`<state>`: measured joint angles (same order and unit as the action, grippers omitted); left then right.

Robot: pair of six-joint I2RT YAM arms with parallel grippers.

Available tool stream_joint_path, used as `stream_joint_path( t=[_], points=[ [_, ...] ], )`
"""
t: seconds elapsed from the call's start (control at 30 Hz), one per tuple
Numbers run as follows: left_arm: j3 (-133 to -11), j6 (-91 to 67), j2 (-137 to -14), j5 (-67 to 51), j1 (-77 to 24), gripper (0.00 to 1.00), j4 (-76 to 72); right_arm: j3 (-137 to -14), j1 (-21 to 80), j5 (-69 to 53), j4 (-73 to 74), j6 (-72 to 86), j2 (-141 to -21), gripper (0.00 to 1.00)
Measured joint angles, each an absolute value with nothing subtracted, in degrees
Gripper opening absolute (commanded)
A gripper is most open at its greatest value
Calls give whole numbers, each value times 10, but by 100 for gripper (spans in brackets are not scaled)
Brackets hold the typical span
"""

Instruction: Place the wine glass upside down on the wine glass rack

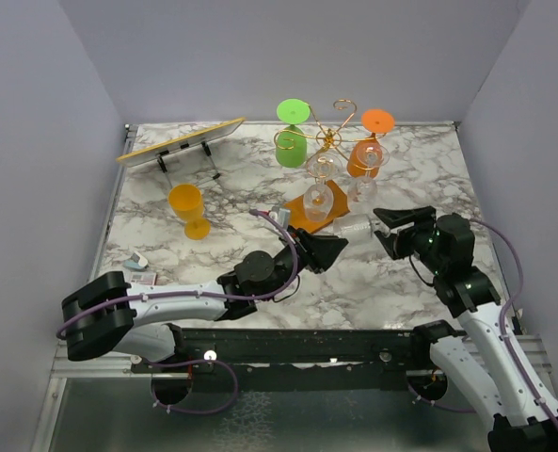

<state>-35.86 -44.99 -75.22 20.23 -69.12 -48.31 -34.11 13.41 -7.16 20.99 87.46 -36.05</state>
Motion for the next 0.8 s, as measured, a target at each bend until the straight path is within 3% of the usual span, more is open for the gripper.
stream_joint_path(
  t=[0.57,0.8],
  points=[
    [-324,-447,-709,205,-687,98,-491,-426,133,48,249,597,-382,9],
    [-353,-385,-692,156,-679,99,-410,-491,133,46,264,475,-389,9]
  ],
)
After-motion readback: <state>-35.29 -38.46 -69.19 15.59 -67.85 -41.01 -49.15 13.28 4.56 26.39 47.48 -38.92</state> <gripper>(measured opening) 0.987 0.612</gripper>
